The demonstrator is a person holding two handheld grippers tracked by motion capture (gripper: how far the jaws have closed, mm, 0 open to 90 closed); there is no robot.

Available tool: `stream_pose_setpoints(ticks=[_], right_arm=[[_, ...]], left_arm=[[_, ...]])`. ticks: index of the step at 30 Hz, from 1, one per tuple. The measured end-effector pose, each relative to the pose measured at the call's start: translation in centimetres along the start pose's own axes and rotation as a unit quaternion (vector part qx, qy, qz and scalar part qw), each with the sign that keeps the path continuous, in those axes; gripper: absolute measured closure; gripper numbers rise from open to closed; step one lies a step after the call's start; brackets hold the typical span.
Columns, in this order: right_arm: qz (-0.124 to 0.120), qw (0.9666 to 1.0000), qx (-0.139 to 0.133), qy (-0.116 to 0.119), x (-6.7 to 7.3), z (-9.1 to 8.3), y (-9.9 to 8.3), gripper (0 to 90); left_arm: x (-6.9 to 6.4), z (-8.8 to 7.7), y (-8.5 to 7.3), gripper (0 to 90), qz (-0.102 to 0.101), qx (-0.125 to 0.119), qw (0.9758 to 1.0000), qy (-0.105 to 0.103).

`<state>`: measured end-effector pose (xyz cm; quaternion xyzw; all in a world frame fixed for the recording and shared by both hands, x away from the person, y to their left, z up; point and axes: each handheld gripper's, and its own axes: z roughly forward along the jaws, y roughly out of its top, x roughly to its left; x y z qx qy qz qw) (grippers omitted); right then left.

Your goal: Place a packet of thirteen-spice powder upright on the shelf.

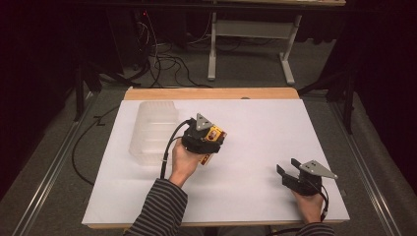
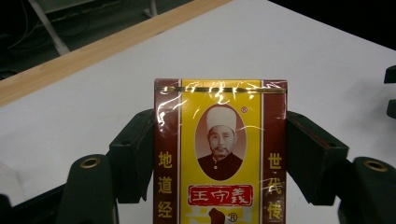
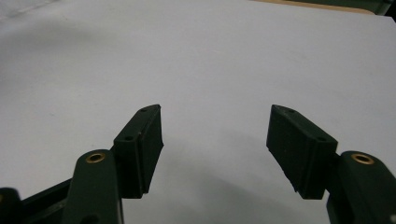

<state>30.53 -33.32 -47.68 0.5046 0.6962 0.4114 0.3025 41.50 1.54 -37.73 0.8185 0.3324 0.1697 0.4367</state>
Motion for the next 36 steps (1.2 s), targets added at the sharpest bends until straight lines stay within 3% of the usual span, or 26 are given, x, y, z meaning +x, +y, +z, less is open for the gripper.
stream_pose_setpoints(ticks=[12,19,28,36], right_arm=[[0.002,1.0000,-0.003,-0.002,0.0,-0.1,0.0,36.4],[-0.001,1.0000,-0.003,-0.003,0.1,0.0,0.0,36.3],[0.002,1.0000,-0.004,-0.002,0.1,-0.1,0.0,36.3],[0.000,1.0000,-0.003,-0.005,0.1,0.0,0.0,36.3]], left_arm=[[1.3,-1.4,-0.1,33.0,-0.021,-0.014,0.9996,0.011],[2.6,-2.2,-0.4,33.0,-0.035,-0.032,0.9985,0.029],[3.4,-3.2,-0.6,33.0,-0.030,-0.036,0.9974,0.054],[4.7,-4.0,-0.8,32.9,-0.039,-0.040,0.9960,0.070]])
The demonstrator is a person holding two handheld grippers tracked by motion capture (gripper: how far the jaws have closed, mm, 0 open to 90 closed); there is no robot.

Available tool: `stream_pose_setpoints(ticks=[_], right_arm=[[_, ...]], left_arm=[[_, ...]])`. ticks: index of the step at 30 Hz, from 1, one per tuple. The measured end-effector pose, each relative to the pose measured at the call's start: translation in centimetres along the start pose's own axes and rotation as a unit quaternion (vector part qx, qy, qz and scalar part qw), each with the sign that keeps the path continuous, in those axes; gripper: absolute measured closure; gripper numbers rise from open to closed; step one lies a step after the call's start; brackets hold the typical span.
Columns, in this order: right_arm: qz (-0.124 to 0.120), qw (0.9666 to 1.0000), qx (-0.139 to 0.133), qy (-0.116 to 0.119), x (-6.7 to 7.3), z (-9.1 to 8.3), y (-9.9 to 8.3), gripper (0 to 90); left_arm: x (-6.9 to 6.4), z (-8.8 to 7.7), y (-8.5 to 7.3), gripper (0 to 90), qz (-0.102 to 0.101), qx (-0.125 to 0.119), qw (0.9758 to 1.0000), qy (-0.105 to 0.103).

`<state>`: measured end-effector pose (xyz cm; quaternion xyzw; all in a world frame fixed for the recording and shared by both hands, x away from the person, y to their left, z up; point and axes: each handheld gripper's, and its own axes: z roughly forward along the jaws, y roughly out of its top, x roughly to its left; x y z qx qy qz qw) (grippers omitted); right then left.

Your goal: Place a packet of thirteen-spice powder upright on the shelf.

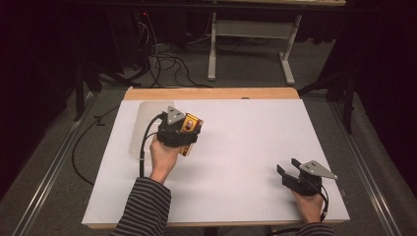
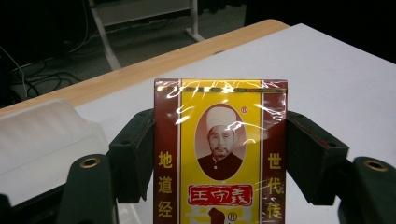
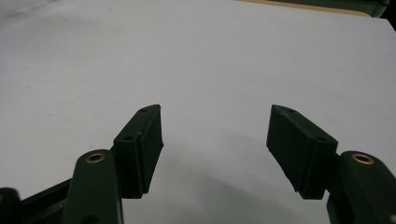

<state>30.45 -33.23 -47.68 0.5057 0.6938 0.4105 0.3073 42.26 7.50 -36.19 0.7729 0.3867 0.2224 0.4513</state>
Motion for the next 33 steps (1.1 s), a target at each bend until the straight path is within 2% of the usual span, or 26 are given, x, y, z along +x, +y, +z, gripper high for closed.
stream_pose_setpoints(ticks=[9,20,26,33], right_arm=[[0.000,1.0000,0.002,0.000,0.0,0.0,0.0,36.3],[0.003,1.0000,0.002,0.002,-0.1,0.0,0.0,36.2],[0.005,1.0000,0.003,0.004,-0.1,0.0,0.0,36.2],[0.001,1.0000,0.001,0.001,-0.1,0.0,0.0,36.2]], left_arm=[[1.0,-0.1,-0.3,32.9,-0.001,0.001,0.9999,0.017],[2.2,-0.6,-0.5,32.9,-0.020,-0.007,0.9993,0.030],[3.5,-0.8,-1.0,32.9,-0.035,-0.002,0.9986,0.040],[4.3,-1.0,-1.3,32.9,-0.038,0.002,0.9979,0.052]])
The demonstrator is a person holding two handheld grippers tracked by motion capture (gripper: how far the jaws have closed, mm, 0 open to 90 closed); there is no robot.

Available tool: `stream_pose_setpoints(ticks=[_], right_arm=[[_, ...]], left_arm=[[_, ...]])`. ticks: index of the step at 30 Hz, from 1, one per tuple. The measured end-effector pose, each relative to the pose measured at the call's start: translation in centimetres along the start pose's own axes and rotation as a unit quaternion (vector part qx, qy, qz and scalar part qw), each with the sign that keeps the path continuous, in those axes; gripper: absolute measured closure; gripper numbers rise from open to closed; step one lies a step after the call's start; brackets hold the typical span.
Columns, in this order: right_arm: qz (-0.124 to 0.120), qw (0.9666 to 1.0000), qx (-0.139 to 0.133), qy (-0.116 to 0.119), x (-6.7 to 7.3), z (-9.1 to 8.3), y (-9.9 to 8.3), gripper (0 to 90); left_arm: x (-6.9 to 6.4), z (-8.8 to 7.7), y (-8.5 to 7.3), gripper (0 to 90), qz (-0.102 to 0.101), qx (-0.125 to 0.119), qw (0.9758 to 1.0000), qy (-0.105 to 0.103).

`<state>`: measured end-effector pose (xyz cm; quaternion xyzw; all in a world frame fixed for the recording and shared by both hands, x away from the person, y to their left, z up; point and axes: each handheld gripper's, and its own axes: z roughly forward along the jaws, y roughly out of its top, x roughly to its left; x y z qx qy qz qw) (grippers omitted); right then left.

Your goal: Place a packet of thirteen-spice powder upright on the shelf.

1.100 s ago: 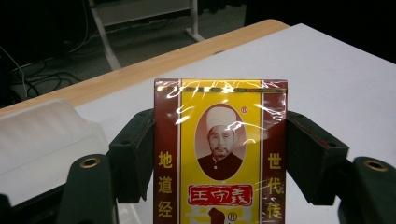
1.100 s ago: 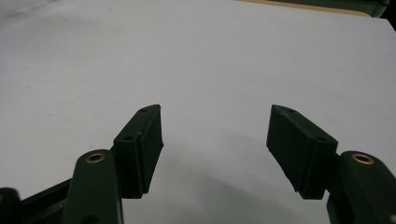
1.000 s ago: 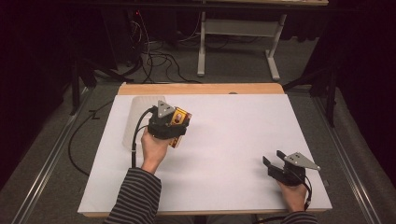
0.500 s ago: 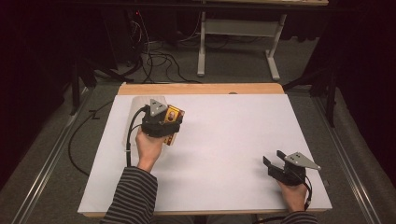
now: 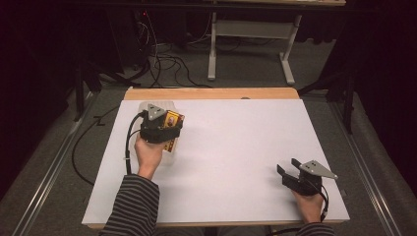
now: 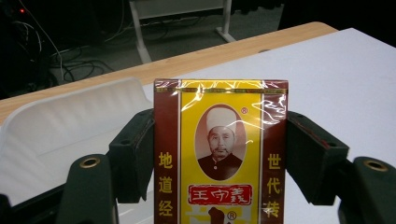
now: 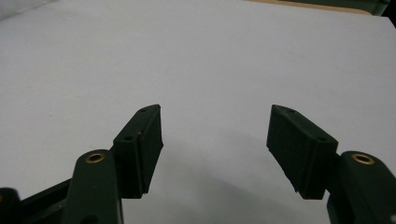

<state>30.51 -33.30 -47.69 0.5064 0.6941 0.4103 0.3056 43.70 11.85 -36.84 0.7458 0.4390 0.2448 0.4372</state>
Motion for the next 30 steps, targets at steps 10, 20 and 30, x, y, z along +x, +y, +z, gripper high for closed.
stream_pose_setpoints(ticks=[10,20,30], right_arm=[[-0.007,0.9999,0.008,0.001,0.1,0.2,0.1,36.2],[-0.005,1.0000,0.007,0.000,0.1,0.1,0.1,36.1],[-0.001,1.0000,0.004,0.000,0.1,0.0,0.0,36.0]], left_arm=[[0.7,0.2,-0.6,32.9,0.003,0.003,0.9999,0.014],[1.4,-0.6,-1.2,32.8,-0.004,-0.001,0.9998,0.022],[1.8,-1.5,-2.1,32.8,-0.004,0.008,0.9995,0.031]])
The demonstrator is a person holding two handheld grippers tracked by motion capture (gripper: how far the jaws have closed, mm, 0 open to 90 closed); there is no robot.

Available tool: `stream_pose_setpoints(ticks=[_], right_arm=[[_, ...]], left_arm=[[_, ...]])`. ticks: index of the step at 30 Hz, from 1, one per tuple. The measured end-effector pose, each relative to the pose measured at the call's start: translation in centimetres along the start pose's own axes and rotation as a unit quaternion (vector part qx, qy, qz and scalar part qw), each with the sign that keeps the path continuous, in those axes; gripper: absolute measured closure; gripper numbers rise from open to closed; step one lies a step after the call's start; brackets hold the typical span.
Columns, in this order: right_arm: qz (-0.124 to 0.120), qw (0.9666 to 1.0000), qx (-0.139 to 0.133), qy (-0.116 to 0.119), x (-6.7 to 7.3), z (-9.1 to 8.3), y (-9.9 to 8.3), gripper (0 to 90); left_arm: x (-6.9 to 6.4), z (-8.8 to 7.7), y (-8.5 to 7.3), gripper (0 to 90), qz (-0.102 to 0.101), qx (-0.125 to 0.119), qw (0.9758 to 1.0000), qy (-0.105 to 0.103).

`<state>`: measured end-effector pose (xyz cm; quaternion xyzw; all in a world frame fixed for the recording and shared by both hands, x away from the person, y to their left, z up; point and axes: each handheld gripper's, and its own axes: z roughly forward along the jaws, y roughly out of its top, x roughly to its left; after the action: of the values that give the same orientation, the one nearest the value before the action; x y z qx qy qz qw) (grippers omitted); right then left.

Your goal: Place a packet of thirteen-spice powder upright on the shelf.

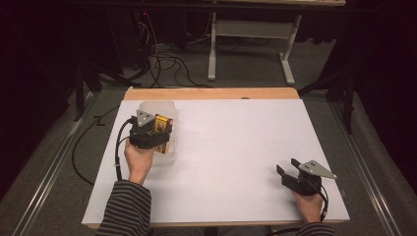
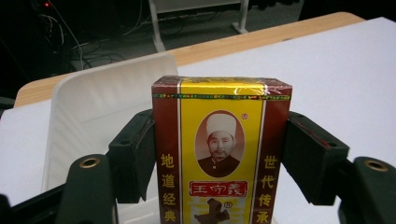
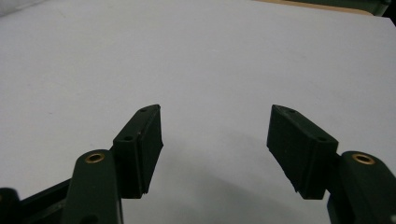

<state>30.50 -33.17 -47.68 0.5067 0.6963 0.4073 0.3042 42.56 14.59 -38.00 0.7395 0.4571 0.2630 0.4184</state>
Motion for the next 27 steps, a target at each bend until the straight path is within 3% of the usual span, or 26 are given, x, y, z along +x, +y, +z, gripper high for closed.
stream_pose_setpoints(ticks=[4,13,27], right_arm=[[0.005,0.9999,-0.011,0.004,-0.2,-0.2,-0.1,36.0],[0.001,1.0000,-0.004,0.003,-0.1,0.0,0.0,36.0],[0.005,1.0000,-0.005,0.004,-0.2,-0.1,0.0,35.9]], left_arm=[[0.2,-0.3,-0.6,32.8,-0.001,0.003,1.0000,0.004],[0.5,-0.8,-1.2,32.7,-0.011,0.003,0.9999,0.003],[0.4,-0.8,-2.2,32.7,-0.011,0.020,0.9998,0.000]])
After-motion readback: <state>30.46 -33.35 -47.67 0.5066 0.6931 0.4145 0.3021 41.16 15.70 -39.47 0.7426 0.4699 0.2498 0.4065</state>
